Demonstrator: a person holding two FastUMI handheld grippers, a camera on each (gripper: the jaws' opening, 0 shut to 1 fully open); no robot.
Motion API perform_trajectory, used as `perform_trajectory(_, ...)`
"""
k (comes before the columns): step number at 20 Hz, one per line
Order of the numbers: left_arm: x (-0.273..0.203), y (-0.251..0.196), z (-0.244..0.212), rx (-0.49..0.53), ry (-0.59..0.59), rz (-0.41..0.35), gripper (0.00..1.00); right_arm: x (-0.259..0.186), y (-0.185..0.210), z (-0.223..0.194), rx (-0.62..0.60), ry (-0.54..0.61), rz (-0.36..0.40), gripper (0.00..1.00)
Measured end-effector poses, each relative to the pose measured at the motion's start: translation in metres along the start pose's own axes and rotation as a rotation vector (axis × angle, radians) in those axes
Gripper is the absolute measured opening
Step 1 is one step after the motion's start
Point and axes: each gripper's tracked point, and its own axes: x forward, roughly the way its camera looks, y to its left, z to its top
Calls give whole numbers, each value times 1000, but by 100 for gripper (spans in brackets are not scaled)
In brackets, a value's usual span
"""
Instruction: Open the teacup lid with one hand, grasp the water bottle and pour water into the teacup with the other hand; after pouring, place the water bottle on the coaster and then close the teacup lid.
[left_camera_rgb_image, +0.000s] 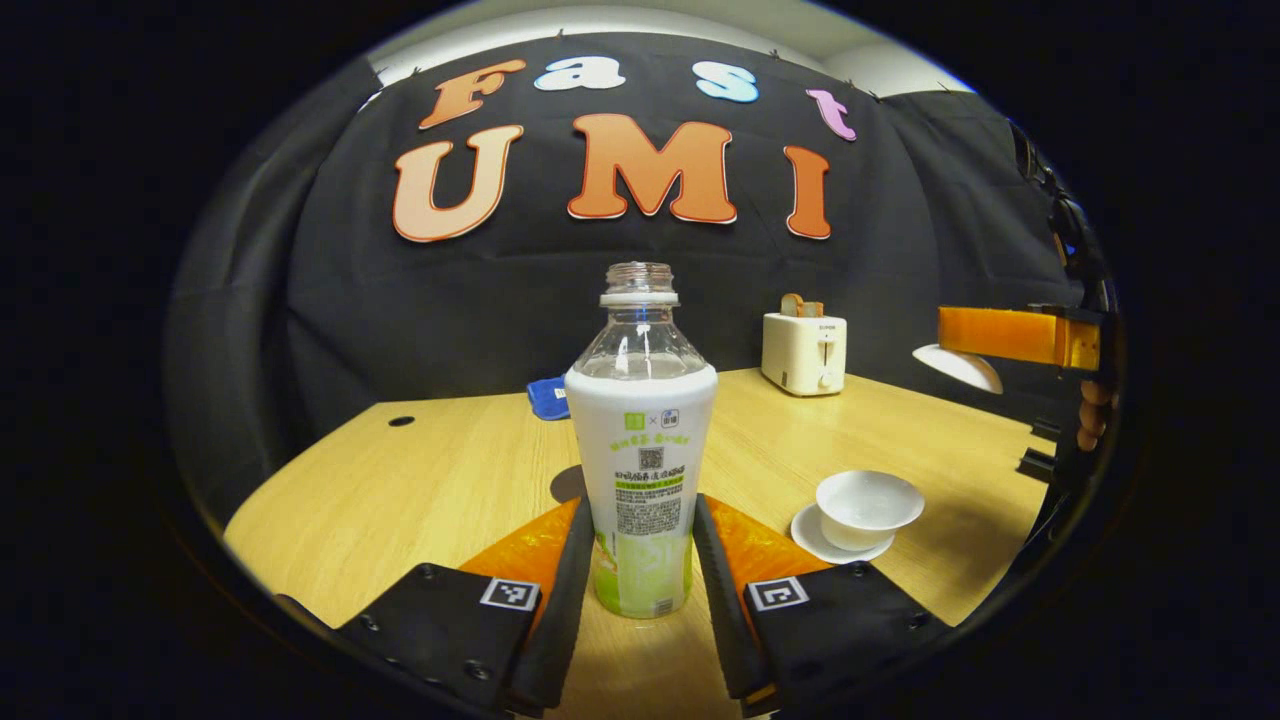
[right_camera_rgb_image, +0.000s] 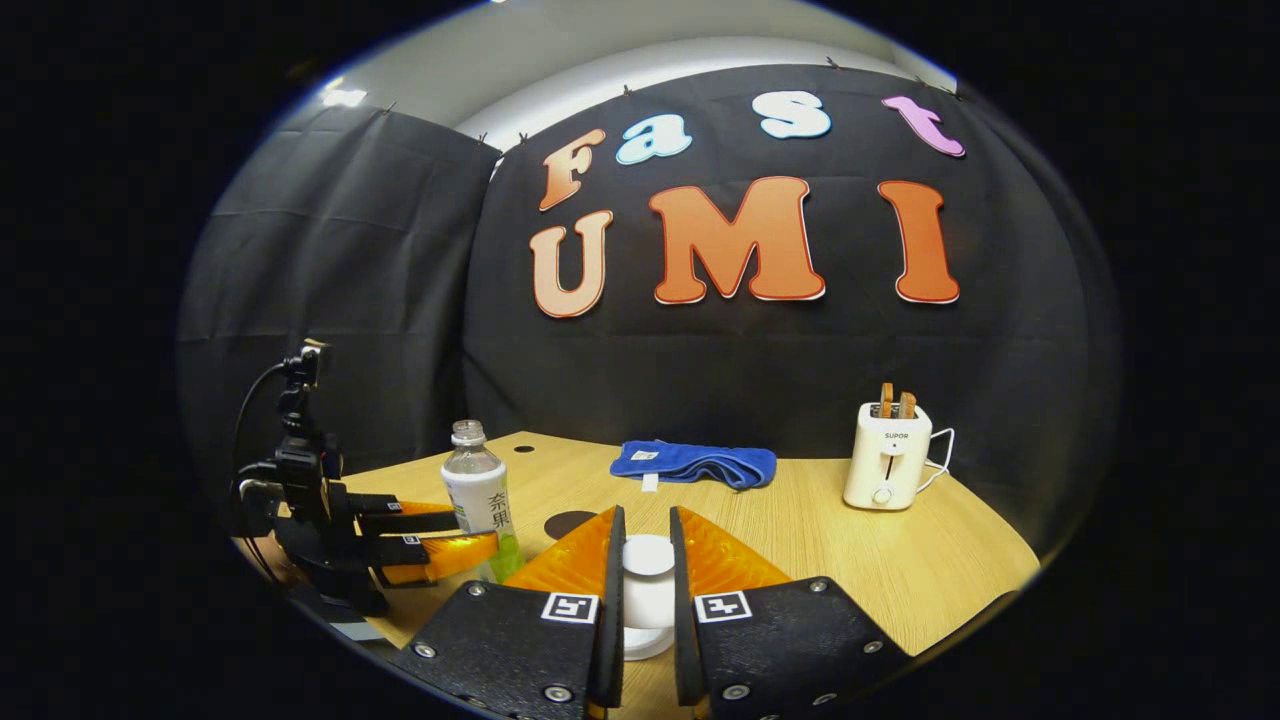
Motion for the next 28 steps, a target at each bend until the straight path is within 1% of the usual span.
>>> perform_trajectory(1, 0, 4, 6, 38, -11, 18, 59, 0, -1, 1, -1, -4, -4, 21)
perform_trajectory(2, 2, 9, 8, 77, -12, 39, 61, -1, -3, 2, -1, -7, -8, 26)
perform_trajectory(3, 2, 12, 10, 109, -15, 56, 59, -1, -4, 2, -1, -11, -10, 25)
perform_trajectory(5, 5, 11, 15, 164, -21, 54, 58, -2, -10, 3, 2, -14, -22, 26)
perform_trajectory(7, 6, 16, 15, 233, -7, 67, 59, -5, -15, 5, 5, -19, -36, 25)
perform_trajectory(8, 5, 18, 14, 267, -4, 76, 59, -6, -17, 7, 4, -24, -42, 21)
perform_trajectory(13, 10, 20, 19, 487, 8, 116, 58, -13, -28, 13, 2, -46, -70, 21)
perform_trajectory(14, 10, 20, 21, 529, 9, 120, 60, -14, -30, 13, 2, -47, -73, 21)
perform_trajectory(16, 12, 15, 23, 610, -2, 106, 61, -16, -34, 14, 3, -54, -83, 21)
perform_trajectory(17, 13, 13, 23, 654, 1, 99, 58, -18, -36, 14, 4, -59, -86, 21)
perform_trajectory(18, 14, 13, 21, 697, 6, 98, 61, -19, -38, 14, 7, -61, -90, 21)
perform_trajectory(19, 16, 11, 20, 742, 9, 95, 59, -20, -39, 13, 11, -62, -91, 21)
perform_trajectory(20, 16, 11, 19, 783, 9, 94, 61, -22, -40, 13, 14, -65, -95, 21)
perform_trajectory(22, 17, 9, 19, 847, 9, 91, 61, -23, -44, 11, 14, -63, -102, 21)
perform_trajectory(23, 17, 7, 18, 876, 12, 85, 58, -24, -45, 10, 15, -62, -103, 21)
perform_trajectory(24, 18, 5, 16, 911, 16, 79, 61, -24, -46, 11, 16, -60, -102, 21)
perform_trajectory(28, 19, -1, 20, 1060, 16, 66, 61, -28, -49, 9, 17, -62, -102, 21)
